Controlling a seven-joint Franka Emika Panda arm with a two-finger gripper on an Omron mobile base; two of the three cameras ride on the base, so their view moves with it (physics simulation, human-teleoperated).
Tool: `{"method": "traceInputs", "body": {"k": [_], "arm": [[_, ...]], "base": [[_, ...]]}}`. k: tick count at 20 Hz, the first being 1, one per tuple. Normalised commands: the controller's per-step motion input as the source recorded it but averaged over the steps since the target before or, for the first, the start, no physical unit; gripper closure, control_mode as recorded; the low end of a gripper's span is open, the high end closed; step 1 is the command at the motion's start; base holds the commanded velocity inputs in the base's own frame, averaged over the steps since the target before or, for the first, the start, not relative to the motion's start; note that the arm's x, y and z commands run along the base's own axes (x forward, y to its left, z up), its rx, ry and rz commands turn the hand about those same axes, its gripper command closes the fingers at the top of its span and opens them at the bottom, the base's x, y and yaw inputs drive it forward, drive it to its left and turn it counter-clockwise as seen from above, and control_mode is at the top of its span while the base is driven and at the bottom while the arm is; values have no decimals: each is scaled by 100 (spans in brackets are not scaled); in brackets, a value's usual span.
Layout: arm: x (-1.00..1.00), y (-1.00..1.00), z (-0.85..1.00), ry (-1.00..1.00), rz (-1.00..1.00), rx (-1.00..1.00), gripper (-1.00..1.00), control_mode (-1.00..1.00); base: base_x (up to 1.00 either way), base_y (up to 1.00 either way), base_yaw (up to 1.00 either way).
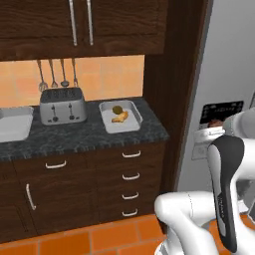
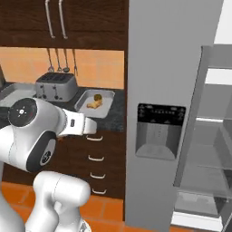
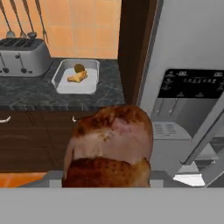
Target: Place one avocado and one chicken drumstick in each tupperware on the nearby counter, to pack two identical lunches.
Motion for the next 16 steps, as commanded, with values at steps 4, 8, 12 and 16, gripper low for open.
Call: {"method": "traceInputs", "body": {"k": [4, 8, 12, 16], "arm": [[0, 0, 0, 0, 0, 0, 100, 100], [0, 0, 0, 0, 0, 0, 100, 100], [0, 0, 0, 0, 0, 0, 100, 100], [0, 0, 0, 0, 0, 0, 100, 100]], "base": [[26, 100, 5], [64, 100, 0], [78, 100, 0], [39, 100, 0]]}}
